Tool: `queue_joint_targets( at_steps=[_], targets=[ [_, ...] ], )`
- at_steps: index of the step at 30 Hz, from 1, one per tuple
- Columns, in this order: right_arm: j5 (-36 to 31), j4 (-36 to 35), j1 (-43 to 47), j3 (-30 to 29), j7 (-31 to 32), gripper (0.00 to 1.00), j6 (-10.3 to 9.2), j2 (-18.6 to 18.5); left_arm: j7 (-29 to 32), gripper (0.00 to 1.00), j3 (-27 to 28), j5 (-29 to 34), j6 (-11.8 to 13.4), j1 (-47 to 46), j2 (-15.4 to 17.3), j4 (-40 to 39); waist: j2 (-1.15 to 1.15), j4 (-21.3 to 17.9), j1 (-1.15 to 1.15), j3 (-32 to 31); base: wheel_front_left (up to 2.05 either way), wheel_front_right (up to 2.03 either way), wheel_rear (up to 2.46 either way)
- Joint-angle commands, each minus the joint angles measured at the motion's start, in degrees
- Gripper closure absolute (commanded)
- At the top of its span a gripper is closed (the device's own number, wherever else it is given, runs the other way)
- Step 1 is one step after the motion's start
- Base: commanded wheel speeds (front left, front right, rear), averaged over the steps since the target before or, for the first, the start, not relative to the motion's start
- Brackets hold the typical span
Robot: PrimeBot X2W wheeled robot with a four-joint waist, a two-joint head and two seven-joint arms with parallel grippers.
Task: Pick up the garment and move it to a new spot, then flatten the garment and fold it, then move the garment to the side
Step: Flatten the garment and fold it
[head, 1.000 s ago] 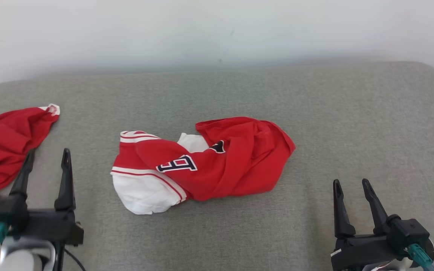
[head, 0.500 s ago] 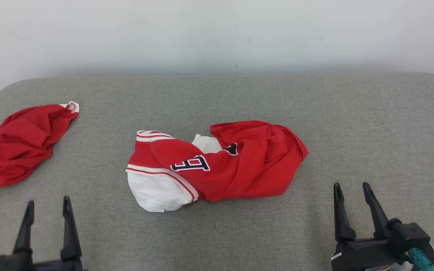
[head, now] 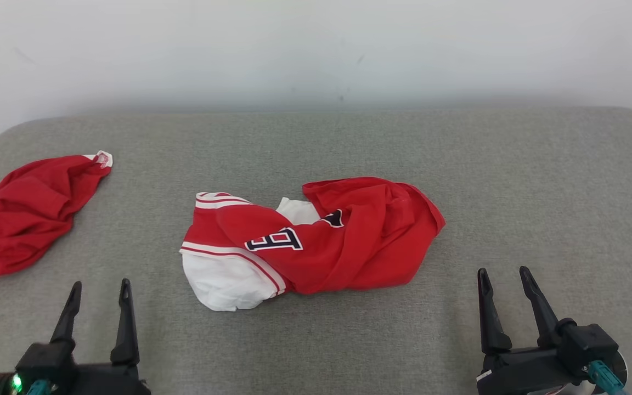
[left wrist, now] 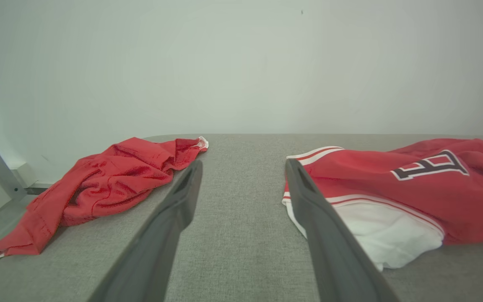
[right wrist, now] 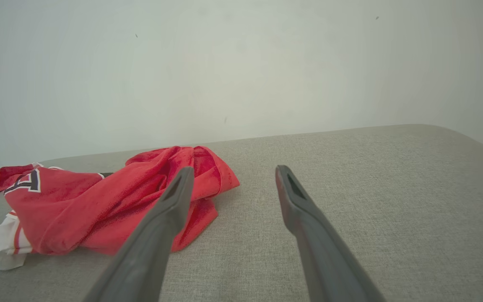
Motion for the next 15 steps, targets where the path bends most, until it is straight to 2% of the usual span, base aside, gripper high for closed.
queue_joint_targets(
  at_steps=[1,15],
  targets=[
    [-0.1,0.1,-0.3,0.0,0.0,0.0,-0.13,-0.4,-0.2,0.0,-0.7,0.1,-0.1,-1.7,0.5,1.6,0.0,-1.0,0.0,0.7,0.0,0.0,0.0],
    [-0.1,0.0,-2.4,0.2,0.0,0.0,-0.13,-0.7,-0.2,0.0,-7.5,-5.2,-0.4,-15.0,3.8,22.0,0.0,-7.4,0.0,5.5,0.0,0.0,0.0]
  ],
)
